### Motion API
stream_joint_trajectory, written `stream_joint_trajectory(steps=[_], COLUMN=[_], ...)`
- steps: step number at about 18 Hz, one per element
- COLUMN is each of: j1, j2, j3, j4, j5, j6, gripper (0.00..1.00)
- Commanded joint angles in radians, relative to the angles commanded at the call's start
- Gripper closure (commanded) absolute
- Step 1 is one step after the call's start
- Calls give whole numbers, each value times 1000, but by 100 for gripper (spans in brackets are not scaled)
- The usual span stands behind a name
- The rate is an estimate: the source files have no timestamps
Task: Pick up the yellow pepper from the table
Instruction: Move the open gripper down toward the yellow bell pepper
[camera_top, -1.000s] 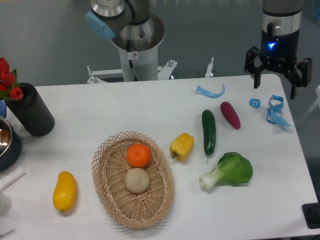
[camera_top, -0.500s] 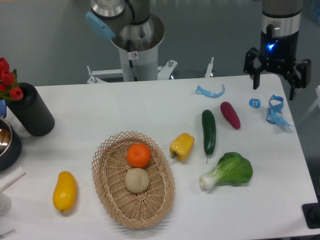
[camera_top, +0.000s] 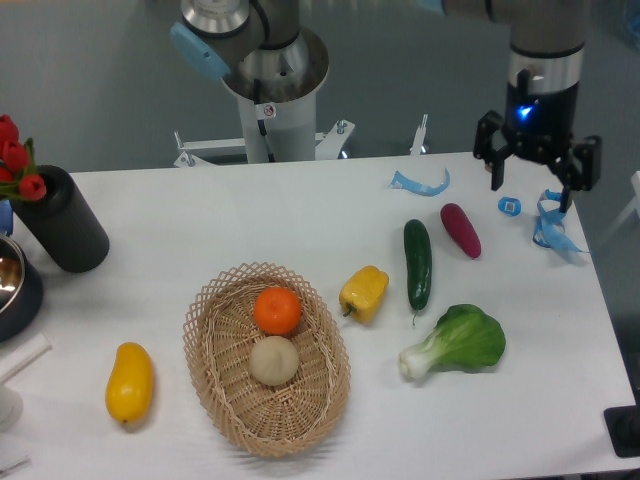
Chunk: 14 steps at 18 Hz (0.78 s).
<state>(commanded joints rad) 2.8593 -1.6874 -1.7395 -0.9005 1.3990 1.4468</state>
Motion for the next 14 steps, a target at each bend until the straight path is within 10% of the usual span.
stream_joint_trajectory(steps=[14], j1=[-135], j2=[-80], j3=[-91], j4=[0], j5=[0], j6=[-273], gripper=[0])
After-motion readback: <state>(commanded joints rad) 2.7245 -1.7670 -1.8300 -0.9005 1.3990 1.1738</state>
